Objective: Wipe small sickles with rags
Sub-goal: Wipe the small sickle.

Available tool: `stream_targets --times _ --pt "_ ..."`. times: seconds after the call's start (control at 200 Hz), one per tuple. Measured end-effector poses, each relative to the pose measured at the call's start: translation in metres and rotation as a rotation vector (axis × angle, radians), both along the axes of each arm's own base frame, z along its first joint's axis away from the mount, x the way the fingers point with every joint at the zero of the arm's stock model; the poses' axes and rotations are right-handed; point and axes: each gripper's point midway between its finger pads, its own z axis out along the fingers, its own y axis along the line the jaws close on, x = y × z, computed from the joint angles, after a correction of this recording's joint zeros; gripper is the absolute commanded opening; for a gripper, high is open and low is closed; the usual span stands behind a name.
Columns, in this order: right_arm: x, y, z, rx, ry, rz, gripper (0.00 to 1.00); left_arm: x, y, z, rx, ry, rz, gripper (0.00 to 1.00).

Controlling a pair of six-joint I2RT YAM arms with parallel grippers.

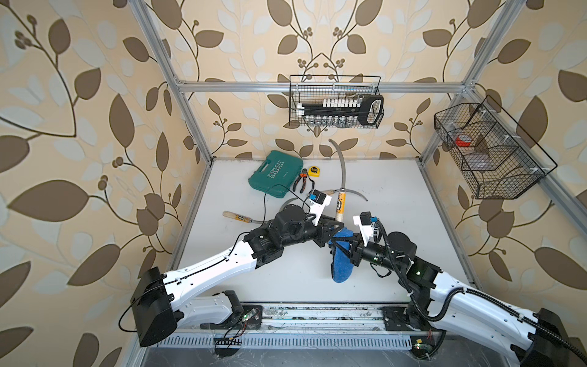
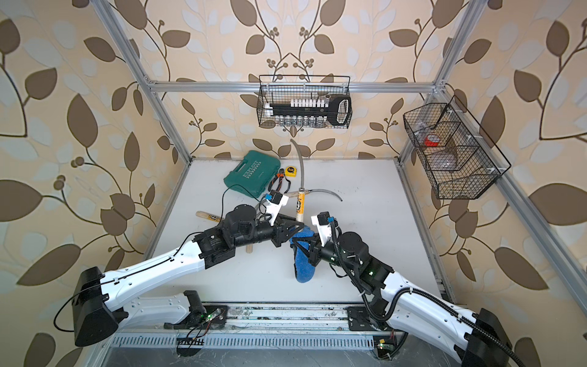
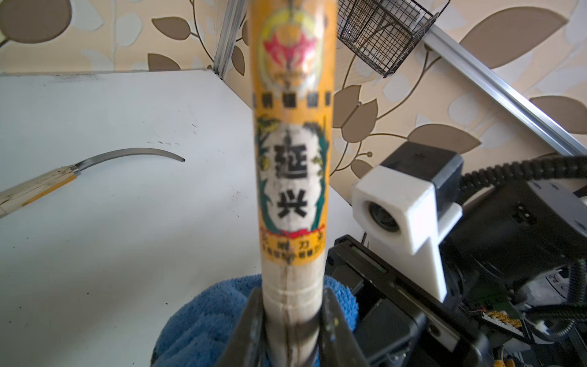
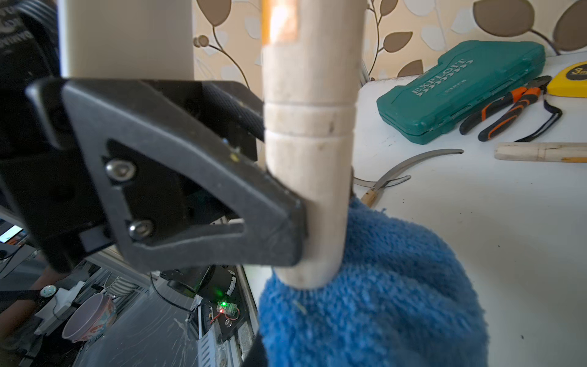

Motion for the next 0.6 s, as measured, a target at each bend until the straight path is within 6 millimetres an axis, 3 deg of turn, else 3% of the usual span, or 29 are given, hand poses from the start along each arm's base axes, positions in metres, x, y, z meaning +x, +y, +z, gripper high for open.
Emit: stream_targets --times 0.155,0.34,0.44,0.6 --pt "0.010 -0.015 -0.003 -0.015 0.014 -0.060 0.00 0.000 0.000 -0.001 -0.009 0.000 0.000 0.00" --pt "0.061 -0.061 -0.015 0.004 0.083 -0.238 0.00 -0.008 -0.001 -0.011 0.015 0.023 -0.039 0.00" --pt "0.067 -0.059 -0.024 0.020 0.132 -0.205 0.00 -0.009 -0.004 -0.023 0.050 0.040 -0.056 0.00" --pt "0.059 -0.042 -0.024 0.056 0.169 -0.105 0.00 -0.003 -0.008 -0.064 0.159 0.110 -0.055 0.00"
